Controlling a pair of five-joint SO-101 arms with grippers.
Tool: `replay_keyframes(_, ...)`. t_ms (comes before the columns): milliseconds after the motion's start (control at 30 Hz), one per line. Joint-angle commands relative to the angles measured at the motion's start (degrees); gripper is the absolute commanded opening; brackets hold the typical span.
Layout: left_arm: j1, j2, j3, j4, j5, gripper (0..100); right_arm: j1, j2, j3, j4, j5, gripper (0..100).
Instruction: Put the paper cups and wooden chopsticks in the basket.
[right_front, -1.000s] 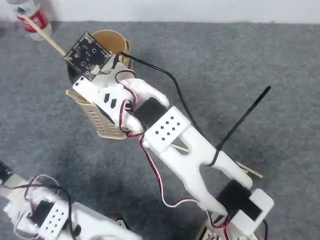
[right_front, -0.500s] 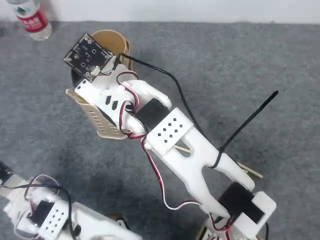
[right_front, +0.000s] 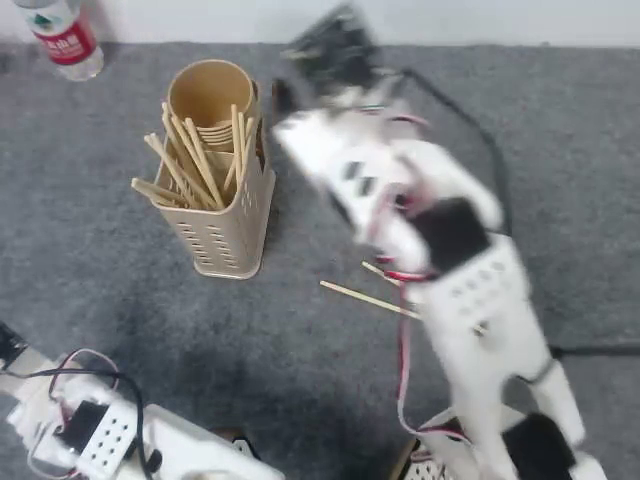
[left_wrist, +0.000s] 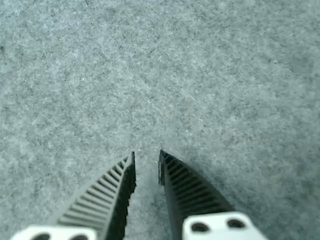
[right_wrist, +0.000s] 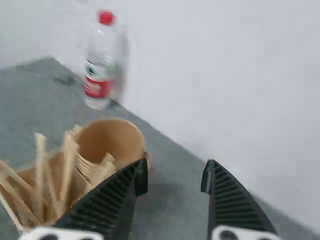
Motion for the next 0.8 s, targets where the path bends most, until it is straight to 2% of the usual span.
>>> replay_keyframes(0,-0.18,-0.53,-0.31,-1.14,-0.53,7,9.1,-5.49,-1.93,9.63,0.79,18.0)
replay_keyframes(200,-0.18,-0.53,-0.31,-1.14,-0.53,7,24.75,-6.55,-0.79,19.56,0.97,18.0)
replay_keyframes(267,-0.18,-0.53,-0.31,-1.14,-0.53,7,27.56,-6.64,2.29,20.97,4.57,18.0)
replay_keyframes(467,-0.18,-0.53,-0.31,-1.14,-0.53,7,28.09,-7.25,20.75,24.04,27.52,18.0)
replay_keyframes(767,-0.18,-0.53,-0.31,-1.14,-0.53,7,26.51,-7.16,44.57,12.35,35.43,18.0)
